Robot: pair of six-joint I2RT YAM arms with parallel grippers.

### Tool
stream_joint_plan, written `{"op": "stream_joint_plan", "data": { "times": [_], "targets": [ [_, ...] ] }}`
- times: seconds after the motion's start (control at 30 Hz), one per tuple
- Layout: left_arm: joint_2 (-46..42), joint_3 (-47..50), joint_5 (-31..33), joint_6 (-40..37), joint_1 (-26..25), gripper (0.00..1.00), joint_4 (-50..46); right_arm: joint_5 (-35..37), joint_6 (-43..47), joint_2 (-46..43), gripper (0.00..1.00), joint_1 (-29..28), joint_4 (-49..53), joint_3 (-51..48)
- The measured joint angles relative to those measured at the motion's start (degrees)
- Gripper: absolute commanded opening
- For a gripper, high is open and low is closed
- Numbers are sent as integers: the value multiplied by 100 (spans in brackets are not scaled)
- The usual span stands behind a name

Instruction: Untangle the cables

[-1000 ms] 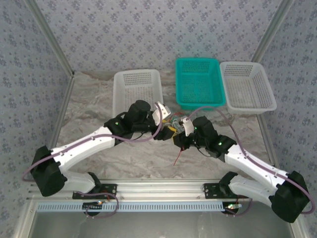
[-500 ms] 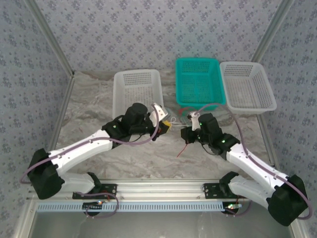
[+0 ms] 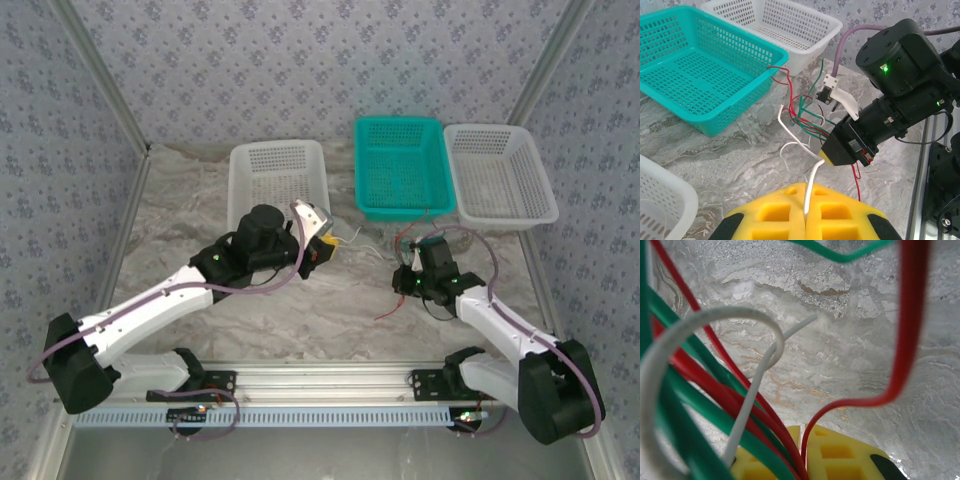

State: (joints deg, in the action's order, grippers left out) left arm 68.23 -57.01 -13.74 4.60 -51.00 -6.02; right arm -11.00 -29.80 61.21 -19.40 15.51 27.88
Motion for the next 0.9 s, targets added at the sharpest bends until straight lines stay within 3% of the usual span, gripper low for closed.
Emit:
{"op": "stream_joint_plan", "data": {
  "times": [0.33,0.6,0.73,0.9],
  "targets": [
    [-308,0,343,437,175,0,-15,17,-116,-431,0,144,-24,-107],
    [-1423,-4,1447,1152,1416,0,-802,50,-208,-472,0,608,22,-306],
    [-1897,-4,1574,1425,2133,0,-1132,31,-243,-472,0,774,31,-376],
    [-2175,-17,1434,1587,2487,0,-1318,17,-345,-472,0,874,44,-417]
  ]
}}
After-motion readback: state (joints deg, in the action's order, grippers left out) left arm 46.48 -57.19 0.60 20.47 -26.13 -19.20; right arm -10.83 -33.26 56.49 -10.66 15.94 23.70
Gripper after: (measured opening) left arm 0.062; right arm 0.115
